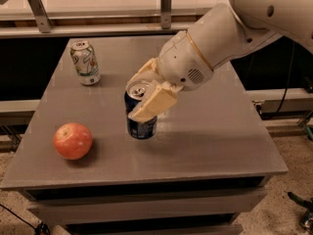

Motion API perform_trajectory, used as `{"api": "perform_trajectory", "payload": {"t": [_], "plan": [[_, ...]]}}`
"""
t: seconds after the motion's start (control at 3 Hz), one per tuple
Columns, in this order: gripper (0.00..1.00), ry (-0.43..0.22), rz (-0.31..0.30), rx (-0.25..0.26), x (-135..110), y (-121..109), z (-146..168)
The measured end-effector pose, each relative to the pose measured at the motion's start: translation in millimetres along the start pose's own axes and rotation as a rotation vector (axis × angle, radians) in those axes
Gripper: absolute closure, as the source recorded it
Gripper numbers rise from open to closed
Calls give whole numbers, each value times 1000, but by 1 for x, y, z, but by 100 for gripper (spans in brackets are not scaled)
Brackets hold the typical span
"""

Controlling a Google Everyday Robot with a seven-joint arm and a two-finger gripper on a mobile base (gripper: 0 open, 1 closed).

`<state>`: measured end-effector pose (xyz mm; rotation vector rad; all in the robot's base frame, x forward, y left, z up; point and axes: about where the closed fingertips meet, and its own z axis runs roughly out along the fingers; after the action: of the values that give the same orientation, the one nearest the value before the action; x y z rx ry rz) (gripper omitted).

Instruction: Move pepsi can near apple

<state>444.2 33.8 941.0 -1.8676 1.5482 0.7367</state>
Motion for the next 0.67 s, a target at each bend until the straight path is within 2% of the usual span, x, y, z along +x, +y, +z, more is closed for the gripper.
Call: {"api": "perform_trajectory", "payload": {"t": [0.67], "plan": [[100, -19, -50, -26, -16, 9, 21]]}}
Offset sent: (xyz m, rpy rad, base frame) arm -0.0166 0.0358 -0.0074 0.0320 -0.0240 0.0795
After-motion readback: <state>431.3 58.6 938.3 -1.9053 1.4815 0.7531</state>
